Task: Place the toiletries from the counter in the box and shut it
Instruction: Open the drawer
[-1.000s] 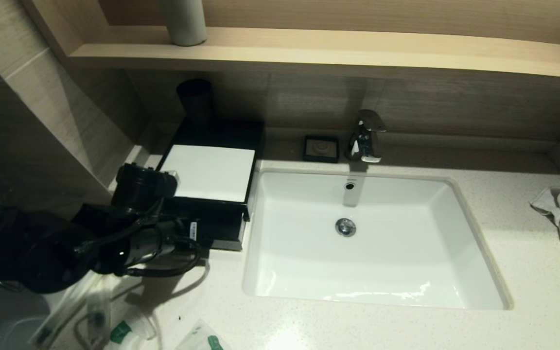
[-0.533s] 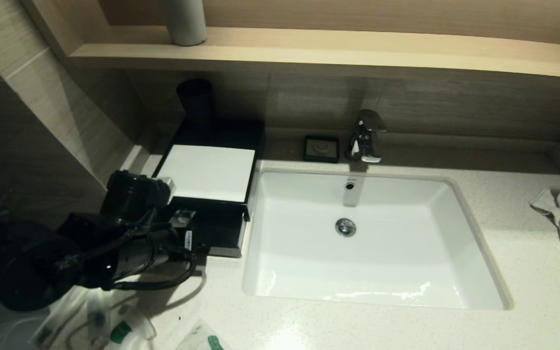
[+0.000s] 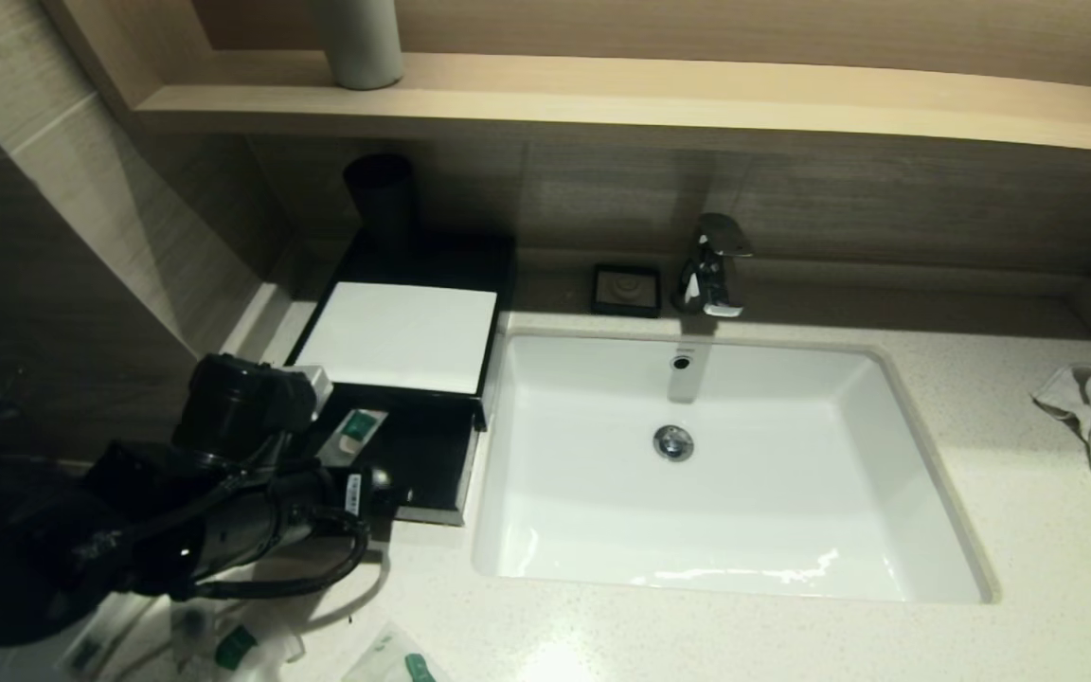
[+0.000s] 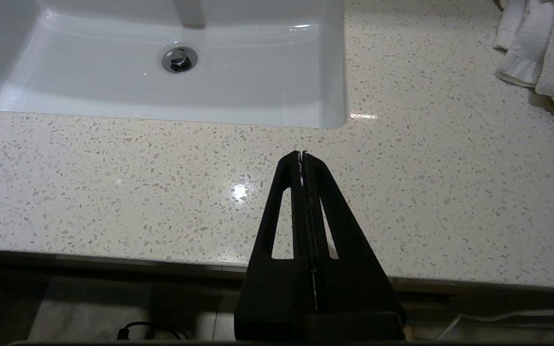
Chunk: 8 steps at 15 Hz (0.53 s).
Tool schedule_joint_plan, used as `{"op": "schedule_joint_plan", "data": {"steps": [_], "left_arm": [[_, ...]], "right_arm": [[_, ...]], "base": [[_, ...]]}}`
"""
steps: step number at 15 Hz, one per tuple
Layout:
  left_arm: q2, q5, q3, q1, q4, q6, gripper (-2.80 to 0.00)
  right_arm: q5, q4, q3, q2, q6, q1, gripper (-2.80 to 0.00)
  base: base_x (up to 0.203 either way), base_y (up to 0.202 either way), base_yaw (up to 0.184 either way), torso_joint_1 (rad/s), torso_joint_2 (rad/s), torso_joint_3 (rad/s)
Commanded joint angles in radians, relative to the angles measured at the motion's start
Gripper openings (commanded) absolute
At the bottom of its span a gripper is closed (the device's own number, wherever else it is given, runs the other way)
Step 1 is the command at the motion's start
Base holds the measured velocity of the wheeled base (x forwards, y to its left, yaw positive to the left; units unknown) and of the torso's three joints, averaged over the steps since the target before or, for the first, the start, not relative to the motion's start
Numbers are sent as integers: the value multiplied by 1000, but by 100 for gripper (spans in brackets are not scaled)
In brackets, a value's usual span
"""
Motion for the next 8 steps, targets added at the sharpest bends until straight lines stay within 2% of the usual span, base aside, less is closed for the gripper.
{"op": "schedule_joint_plan", "data": {"steps": [1, 8], "left_arm": [[-23, 3, 21, -3, -1, -1, -280], [-64, 1, 78, -15, -2, -1, -280]], "right_arm": [[0, 0, 0, 0, 0, 0, -280], [0, 0, 0, 0, 0, 0, -280]], "base": [[0, 0, 0, 0, 0, 0], [0, 0, 0, 0, 0, 0]]}}
